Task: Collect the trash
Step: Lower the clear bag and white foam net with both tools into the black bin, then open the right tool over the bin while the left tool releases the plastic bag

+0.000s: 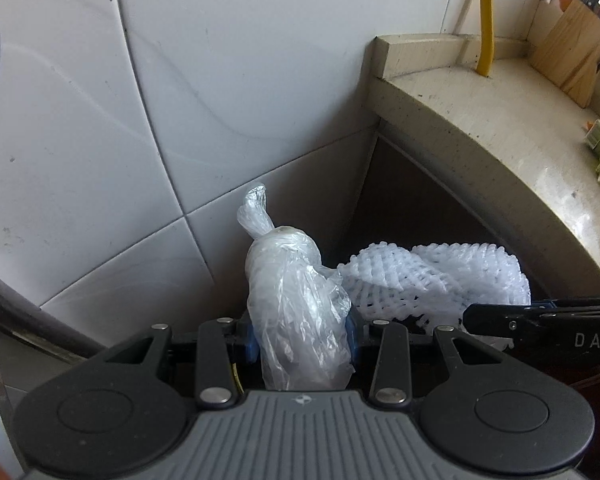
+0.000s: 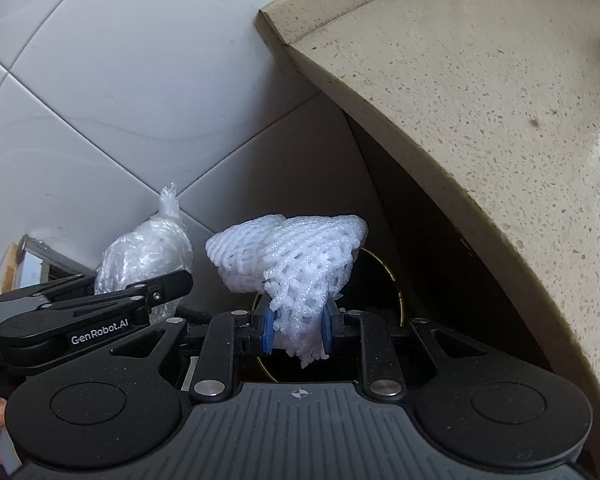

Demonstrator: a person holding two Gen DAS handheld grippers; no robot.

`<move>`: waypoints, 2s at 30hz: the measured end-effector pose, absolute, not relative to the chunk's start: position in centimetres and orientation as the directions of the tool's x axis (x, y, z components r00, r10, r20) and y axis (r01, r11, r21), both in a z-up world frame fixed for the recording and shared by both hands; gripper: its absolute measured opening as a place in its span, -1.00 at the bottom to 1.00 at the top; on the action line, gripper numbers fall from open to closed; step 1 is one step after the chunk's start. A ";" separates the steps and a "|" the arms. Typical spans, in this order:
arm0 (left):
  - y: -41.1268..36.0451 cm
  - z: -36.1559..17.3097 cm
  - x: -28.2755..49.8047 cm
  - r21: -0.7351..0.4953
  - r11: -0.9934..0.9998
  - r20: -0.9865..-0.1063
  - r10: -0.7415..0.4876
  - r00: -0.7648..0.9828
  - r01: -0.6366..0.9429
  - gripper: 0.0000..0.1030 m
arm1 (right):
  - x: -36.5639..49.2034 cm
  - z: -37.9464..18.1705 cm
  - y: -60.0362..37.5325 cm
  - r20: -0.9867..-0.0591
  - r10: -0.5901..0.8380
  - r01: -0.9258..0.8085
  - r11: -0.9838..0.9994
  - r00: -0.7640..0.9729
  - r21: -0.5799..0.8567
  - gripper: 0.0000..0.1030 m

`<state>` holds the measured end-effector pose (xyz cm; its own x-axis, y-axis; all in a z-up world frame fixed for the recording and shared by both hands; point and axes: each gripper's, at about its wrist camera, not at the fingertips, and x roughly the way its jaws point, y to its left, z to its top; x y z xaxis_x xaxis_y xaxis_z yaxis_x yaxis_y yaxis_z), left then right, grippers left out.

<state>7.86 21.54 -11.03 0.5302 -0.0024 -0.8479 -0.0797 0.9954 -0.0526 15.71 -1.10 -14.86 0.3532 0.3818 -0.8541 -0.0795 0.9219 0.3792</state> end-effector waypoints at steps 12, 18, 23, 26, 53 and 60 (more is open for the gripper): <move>21.3 -12.3 8.9 -0.008 0.997 -0.879 0.030 0.477 -0.079 -0.28 | 16.3 -14.8 -0.5 -0.871 0.367 -0.084 0.929 0.327 0.360 -0.43; 21.2 -12.6 9.3 -0.007 0.997 -0.885 0.027 0.464 -0.071 -0.24 | 16.6 -15.1 -0.5 -0.887 0.345 -0.065 0.937 0.306 0.342 -0.36; 21.0 -13.1 10.0 0.009 0.998 -0.894 0.036 0.447 -0.062 -0.16 | 17.0 -15.2 -0.2 -0.894 0.338 -0.059 0.940 0.295 0.336 -0.32; 20.7 -13.4 10.7 0.023 0.998 -0.901 0.045 0.432 -0.055 -0.09 | 17.3 -15.6 0.2 -0.900 0.329 -0.052 0.943 0.288 0.328 -0.28; 21.0 -13.7 11.0 0.020 0.997 -0.914 0.049 0.402 -0.077 0.26 | 18.4 -16.2 1.2 -0.900 0.327 -0.048 0.944 0.287 0.328 0.15; 20.8 -13.4 10.8 0.022 0.998 -0.907 0.048 0.419 -0.067 0.26 | 17.8 -16.2 1.3 -0.899 0.317 -0.043 0.947 0.302 0.319 0.18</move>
<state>10.78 20.83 -13.38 0.4189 0.0477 -0.9068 -0.0668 0.9975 0.0216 17.78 1.32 -16.19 0.3025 0.3171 -0.8989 -0.0428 0.9466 0.3195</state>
